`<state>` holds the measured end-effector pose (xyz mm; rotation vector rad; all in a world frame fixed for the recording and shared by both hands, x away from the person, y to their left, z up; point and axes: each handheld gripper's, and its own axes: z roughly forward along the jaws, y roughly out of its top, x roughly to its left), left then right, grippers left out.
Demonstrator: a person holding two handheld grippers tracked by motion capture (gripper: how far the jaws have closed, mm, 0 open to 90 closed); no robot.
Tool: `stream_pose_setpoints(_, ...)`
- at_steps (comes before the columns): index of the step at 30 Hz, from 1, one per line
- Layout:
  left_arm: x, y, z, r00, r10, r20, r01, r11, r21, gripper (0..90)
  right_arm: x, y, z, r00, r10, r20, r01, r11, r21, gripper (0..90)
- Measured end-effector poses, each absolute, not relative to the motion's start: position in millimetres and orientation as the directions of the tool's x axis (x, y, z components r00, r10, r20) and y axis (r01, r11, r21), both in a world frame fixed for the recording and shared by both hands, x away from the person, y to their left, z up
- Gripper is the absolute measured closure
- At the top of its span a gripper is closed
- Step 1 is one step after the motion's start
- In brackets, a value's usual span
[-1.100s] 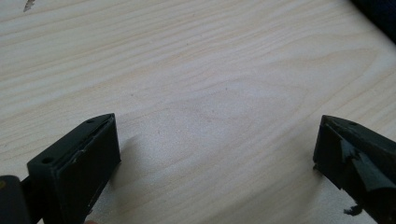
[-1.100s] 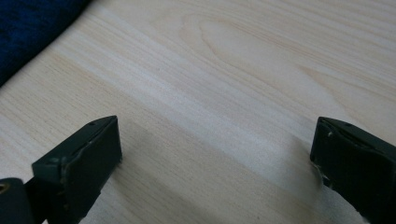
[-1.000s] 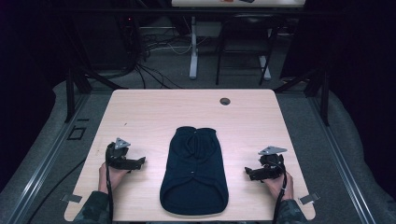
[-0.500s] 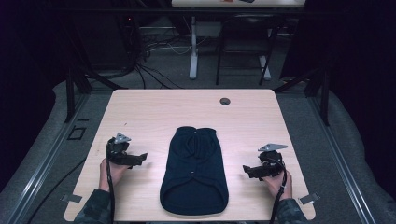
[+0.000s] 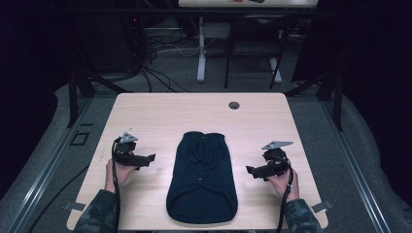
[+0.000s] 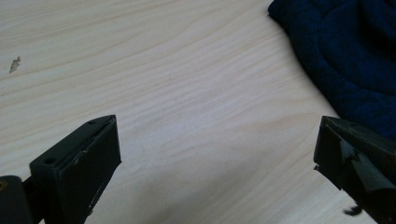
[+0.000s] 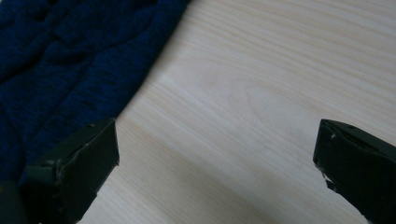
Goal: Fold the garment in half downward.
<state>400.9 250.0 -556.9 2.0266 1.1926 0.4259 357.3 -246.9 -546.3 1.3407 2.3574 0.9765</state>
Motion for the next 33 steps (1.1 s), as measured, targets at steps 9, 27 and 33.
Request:
stream_pose_setpoints(9, 416, 235, -541, 0.535, 0.844, -0.044, 0.592, -0.337, 0.733, 0.3, 375, -228, -536, -0.574, 0.810, 0.115, 0.641, 0.358, 0.679, 1.2)
stream_pose_setpoints(27, 448, 184, -536, 0.578, 0.811, -0.095, 0.600, -0.343, 0.723, 0.8, 416, -188, -521, -0.617, 0.776, 0.128, 0.643, 0.404, 0.651, 4.0)
stream_pose_setpoints(33, 457, 168, -538, 0.594, 0.798, -0.101, 0.605, -0.361, 0.710, 1.6, 429, -176, -524, -0.618, 0.773, 0.146, 0.655, 0.403, 0.639, 9.0)
